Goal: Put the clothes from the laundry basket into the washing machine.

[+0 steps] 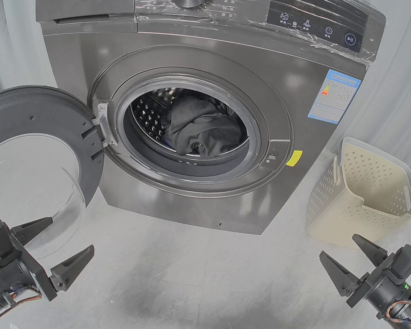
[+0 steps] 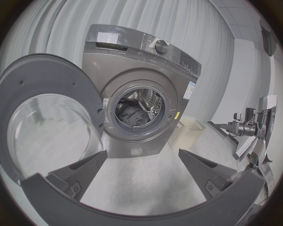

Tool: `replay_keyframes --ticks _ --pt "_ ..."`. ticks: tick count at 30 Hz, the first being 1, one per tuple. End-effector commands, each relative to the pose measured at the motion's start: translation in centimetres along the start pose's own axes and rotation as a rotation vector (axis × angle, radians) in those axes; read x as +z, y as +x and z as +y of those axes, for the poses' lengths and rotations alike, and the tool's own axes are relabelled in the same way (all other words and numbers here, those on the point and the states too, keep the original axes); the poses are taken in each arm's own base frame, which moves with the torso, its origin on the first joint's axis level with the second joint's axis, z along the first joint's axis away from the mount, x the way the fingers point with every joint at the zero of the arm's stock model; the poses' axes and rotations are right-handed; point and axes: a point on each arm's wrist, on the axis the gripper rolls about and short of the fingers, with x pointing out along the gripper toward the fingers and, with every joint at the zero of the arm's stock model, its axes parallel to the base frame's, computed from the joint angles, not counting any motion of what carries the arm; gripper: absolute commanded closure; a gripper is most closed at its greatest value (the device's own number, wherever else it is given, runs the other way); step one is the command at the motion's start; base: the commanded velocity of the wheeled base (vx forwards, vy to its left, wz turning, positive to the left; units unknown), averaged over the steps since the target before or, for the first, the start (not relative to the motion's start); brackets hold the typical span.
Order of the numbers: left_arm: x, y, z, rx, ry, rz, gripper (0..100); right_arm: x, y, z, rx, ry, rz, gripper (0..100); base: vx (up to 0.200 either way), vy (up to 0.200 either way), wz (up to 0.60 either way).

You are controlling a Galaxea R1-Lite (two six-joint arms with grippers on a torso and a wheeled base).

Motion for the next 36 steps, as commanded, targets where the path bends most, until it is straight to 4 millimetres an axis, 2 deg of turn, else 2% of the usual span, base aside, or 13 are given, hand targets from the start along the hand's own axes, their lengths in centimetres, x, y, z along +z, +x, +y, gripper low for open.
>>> replay_keyframes --ticks 1,3,9,18,24,33,36 --pt "0.4 -2.7 1.0 0.054 -0.01 -0.065 0 0.4 -1.5 -0.5 -0.039 0.0 -0.008 0 0.0 0.0 0.0" --pt "0.6 -3.4 1.3 0.081 -0.024 -0.092 0 0.4 -2.0 -0.5 -0.042 0.0 0.001 0 0.0 0.0 0.0" --pt "0.8 -4.8 2.1 0.102 -0.042 -0.131 0 0.8 -3.1 -0.5 -0.073 -0.002 -0.005 0 0.0 0.2 0.0" --pt "0.7 -5.1 2.3 0.115 -0.056 -0.124 0 1.0 -3.1 -0.8 -0.094 -0.002 -0.015 0 0.0 0.2 0.0" --pt "1.1 -4.8 2.2 0.117 -0.059 -0.128 0 1.2 -2.9 -0.8 -0.095 0.001 -0.02 0 0.0 0.0 0.0" --pt "1.2 -4.2 2.3 0.138 -0.053 -0.117 0 1.4 -2.7 -1.0 -0.108 0.0 -0.026 0 -0.2 0.0 0.0" --pt "1.2 -4.2 2.3 0.135 -0.052 -0.112 0 1.3 -2.7 -1.0 -0.107 0.002 -0.021 0 0.0 0.0 0.0"
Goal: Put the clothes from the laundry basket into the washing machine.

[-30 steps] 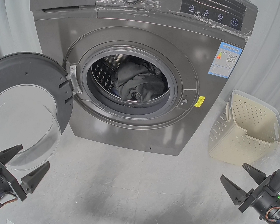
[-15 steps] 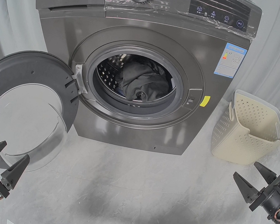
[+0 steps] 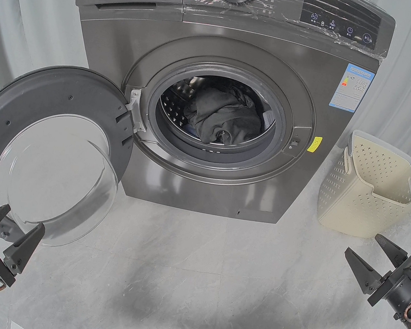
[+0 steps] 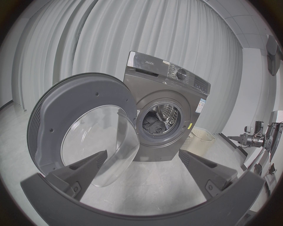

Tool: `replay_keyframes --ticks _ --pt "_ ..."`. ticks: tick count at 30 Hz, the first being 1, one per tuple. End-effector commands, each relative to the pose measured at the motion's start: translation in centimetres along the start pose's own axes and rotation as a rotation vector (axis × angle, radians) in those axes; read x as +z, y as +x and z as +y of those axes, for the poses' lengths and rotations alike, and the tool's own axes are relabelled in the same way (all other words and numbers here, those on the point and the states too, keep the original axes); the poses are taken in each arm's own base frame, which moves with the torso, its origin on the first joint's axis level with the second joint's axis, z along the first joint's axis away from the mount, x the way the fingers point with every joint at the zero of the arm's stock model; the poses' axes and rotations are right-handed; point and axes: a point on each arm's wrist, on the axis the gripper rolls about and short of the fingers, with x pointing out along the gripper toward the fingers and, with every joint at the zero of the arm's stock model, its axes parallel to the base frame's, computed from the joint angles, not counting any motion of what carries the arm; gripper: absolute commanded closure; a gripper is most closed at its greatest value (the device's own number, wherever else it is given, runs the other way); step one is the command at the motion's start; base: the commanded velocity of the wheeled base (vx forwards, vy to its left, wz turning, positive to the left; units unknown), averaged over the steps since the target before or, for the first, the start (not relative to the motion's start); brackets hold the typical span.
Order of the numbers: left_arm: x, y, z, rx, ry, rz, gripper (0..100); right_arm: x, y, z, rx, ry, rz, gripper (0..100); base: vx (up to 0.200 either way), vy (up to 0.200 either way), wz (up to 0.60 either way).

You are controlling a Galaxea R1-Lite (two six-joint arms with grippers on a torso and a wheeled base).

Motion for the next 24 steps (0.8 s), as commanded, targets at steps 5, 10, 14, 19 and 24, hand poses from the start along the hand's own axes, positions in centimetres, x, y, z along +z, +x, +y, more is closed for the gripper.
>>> replay_keyframes --ticks 5,10,14,19,24 --pt "0.21 0.4 -0.13 -0.01 -0.036 0.008 0 -0.07 0.16 -0.01 0.002 0.001 0.007 0 0.0 0.2 0.0" --pt "0.06 0.32 -0.11 -0.021 -0.039 0.016 0 -0.08 0.12 -0.01 0.002 0.002 0.007 0 0.0 0.2 0.0" --pt "0.14 0.42 -0.16 -0.023 -0.039 0.016 0 -0.04 0.09 0.0 0.002 0.002 0.004 0 0.0 0.2 0.0" --pt "0.11 0.46 -0.17 -0.022 -0.038 0.019 0 -0.07 0.12 0.02 0.005 0.004 0.006 0 0.0 0.2 0.0" --pt "0.16 0.42 -0.16 -0.023 -0.039 0.014 0 -0.03 0.14 0.02 0.005 0.004 0.004 0 0.0 0.2 0.0"
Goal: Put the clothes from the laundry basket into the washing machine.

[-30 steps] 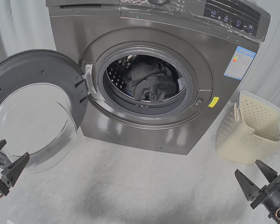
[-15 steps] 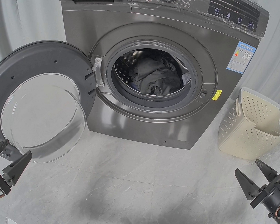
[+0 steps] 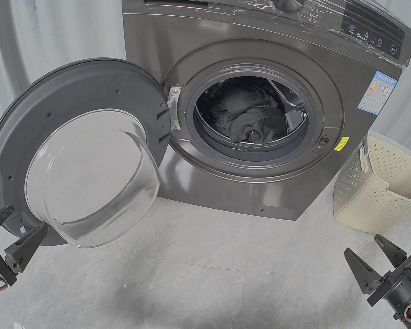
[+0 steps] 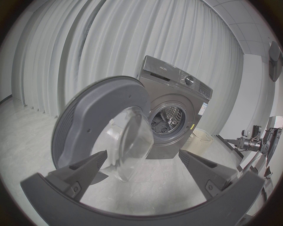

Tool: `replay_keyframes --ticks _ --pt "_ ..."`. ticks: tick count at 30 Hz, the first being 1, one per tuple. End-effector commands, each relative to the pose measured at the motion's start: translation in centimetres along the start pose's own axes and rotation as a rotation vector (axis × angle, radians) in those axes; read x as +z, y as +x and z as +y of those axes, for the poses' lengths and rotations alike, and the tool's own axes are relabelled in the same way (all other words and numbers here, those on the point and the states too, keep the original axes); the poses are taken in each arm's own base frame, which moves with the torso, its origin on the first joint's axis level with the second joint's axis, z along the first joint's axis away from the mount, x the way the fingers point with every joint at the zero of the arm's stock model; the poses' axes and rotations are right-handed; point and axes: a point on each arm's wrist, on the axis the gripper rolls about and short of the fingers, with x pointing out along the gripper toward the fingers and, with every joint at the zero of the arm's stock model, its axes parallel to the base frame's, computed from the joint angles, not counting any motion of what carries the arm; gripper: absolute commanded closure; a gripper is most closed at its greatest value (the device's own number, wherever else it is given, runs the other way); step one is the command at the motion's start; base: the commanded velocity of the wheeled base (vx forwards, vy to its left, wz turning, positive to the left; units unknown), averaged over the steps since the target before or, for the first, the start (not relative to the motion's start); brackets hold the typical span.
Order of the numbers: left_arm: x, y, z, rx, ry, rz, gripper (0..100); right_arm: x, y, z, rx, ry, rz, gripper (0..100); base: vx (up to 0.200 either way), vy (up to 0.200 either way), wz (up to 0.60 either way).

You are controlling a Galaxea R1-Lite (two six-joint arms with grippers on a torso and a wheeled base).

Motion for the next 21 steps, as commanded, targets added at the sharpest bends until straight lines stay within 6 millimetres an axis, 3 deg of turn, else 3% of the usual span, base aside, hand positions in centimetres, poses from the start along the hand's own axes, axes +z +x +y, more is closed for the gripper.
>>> replay_keyframes --ticks 1,9,13,21 --pt "0.0 0.0 0.0 0.001 0.0 0.002 0 0.0 0.1 0.0 0.0 0.0 0.002 0 0.0 0.2 0.0" --pt "0.3 0.0 -0.1 -0.009 -0.005 -0.018 0 -0.1 0.2 0.0 0.001 0.0 0.009 0 0.0 0.2 0.0" --pt "0.8 0.1 -0.2 -0.015 -0.012 -0.038 0 -0.2 0.2 0.0 0.0 0.0 0.013 0 0.0 0.0 0.0" --pt "5.9 0.3 0.0 0.037 -0.022 -0.239 0 -0.1 0.2 -0.1 -0.006 0.001 0.009 0 0.0 0.0 0.0"
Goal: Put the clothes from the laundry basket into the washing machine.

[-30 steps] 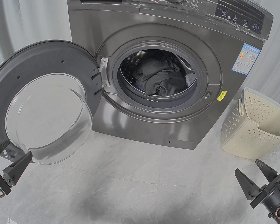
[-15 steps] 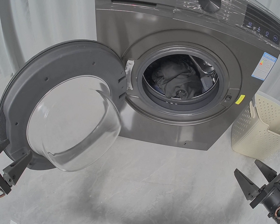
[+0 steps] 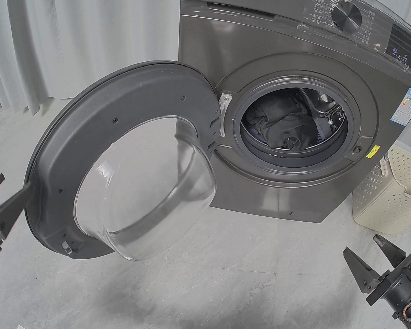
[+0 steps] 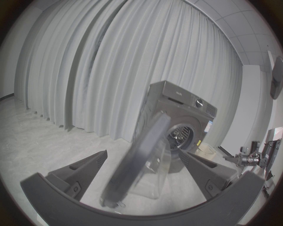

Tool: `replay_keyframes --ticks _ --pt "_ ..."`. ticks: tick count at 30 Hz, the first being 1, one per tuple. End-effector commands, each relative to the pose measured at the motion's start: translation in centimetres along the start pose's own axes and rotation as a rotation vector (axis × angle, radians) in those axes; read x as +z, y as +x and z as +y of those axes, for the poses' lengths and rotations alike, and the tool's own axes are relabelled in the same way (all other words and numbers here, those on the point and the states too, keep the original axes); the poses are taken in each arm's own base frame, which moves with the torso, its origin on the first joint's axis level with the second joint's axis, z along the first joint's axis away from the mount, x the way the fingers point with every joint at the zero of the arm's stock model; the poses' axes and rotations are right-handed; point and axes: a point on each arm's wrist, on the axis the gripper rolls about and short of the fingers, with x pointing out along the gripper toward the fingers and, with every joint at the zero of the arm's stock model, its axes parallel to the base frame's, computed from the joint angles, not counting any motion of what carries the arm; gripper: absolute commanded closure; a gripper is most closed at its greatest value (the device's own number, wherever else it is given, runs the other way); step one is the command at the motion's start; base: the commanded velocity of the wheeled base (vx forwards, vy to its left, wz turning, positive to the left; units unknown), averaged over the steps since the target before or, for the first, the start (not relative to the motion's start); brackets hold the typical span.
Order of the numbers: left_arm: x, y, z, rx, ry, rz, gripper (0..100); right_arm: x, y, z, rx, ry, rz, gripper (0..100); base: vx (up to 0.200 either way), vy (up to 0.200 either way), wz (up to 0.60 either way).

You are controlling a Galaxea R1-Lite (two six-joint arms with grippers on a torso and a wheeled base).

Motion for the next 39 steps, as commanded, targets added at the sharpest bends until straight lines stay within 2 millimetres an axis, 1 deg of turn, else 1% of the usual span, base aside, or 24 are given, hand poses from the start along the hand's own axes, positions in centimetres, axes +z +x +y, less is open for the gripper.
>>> replay_keyframes --ticks 1,2,3,4,6,8,9,11,14,15,17,18,19,21,22,23,25,26,27,29,31,32,34,39 --pt "3.0 0.4 0.3 0.043 0.015 -0.118 0 0.0 0.0 0.0 -0.003 0.0 0.001 0 0.0 0.0 0.0" --pt "3.0 0.4 0.3 0.043 0.015 -0.118 0 0.0 0.0 0.0 -0.003 0.0 0.001 0 0.0 0.0 0.0" --pt "3.5 0.8 0.8 0.095 0.072 -0.099 0 -0.1 0.0 -0.1 -0.003 0.001 0.004 0 0.0 0.0 0.0" --pt "3.6 0.9 1.0 0.1 0.099 -0.071 0 -0.1 0.0 -0.1 -0.003 0.001 0.004 0 0.0 0.0 0.0" --pt "3.5 1.3 1.0 0.052 0.114 -0.012 0 -0.1 0.0 -0.1 -0.003 0.001 0.004 0 0.0 0.0 0.0" --pt "3.0 2.0 1.0 0.004 0.115 0.072 0 -0.1 0.1 -0.1 -0.002 0.001 0.004 0 0.0 0.0 0.0" --pt "3.0 2.1 1.0 -0.002 0.114 0.083 0 -0.1 0.1 -0.1 -0.003 0.001 0.006 0 0.0 0.0 0.0" --pt "2.1 3.1 1.0 -0.053 0.109 0.178 0 -0.2 0.2 -0.1 -0.004 0.001 0.012 0 0.0 0.0 0.0" --pt "1.9 3.3 1.0 -0.066 0.107 0.196 0 -0.2 0.2 -0.1 -0.004 0.001 0.013 0 0.0 0.0 0.0" --pt "1.0 4.6 1.0 -0.133 0.094 0.267 0 -0.3 0.2 -0.1 -0.003 0.001 0.02 0 0.0 0.0 0.0" --pt "0.8 4.9 1.1 -0.147 0.091 0.282 0 -0.3 0.2 -0.1 -0.003 0.001 0.02 0 0.0 0.0 0.0" --pt "0.7 5.5 0.9 -0.195 0.084 0.298 0 -0.3 0.2 -0.1 -0.003 0.001 0.02 0 0.0 0.0 0.0" --pt "0.8 5.6 0.8 -0.218 0.081 0.304 0 -0.3 0.2 -0.1 -0.005 0.001 0.019 0 0.0 0.0 0.0" --pt "1.0 5.6 0.4 -0.279 0.068 0.3 0 -0.3 0.2 -0.1 -0.003 0.001 0.02 0 0.0 0.0 0.0" --pt "1.0 5.6 0.4 -0.279 0.068 0.3 0 -0.3 0.2 -0.1 -0.003 0.001 0.02 0 0.0 0.0 0.0" --pt "1.3 5.1 -0.4 -0.399 0.047 0.301 0 -0.3 0.2 -0.1 -0.003 0.003 0.02 0 0.0 0.0 0.0" --pt "1.6 4.4 -1.4 -0.491 0.02 0.298 0 -0.3 0.2 -0.1 -0.007 0.006 0.022 0 0.0 0.0 0.0" --pt "1.6 4.2 -1.6 -0.51 0.011 0.299 0 -0.4 0.2 -0.2 -0.008 0.009 0.024 0 0.0 0.0 0.0" --pt "1.8 3.5 -2.4 -0.58 -0.019 0.301 0 -0.5 0.3 -0.2 -0.008 0.018 0.031 0 0.0 0.0 0.0" --pt "2.1 2.7 -3.3 -0.665 -0.062 0.306 0 -0.6 0.5 -0.2 -0.009 0.024 0.038 0 0.0 0.0 0.0" --pt "2.1 2.7 -3.3 -0.665 -0.062 0.306 0 -0.6 0.5 -0.2 -0.009 0.024 0.038 0 0.0 0.0 0.0" --pt "2.0 2.0 -3.6 -0.713 -0.107 0.324 0 -0.6 0.5 -0.2 -0.007 0.024 0.038 0 0.0 0.0 0.0" --pt "1.9 1.9 -3.7 -0.72 -0.124 0.335 0 -0.5 0.5 -0.2 -0.007 0.024 0.036 0 0.0 0.0 0.0" --pt "1.6 1.9 -3.5 -0.69 -0.143 0.346 0 -0.5 0.5 -0.2 -0.009 0.025 0.036 0 0.0 0.0 0.0"
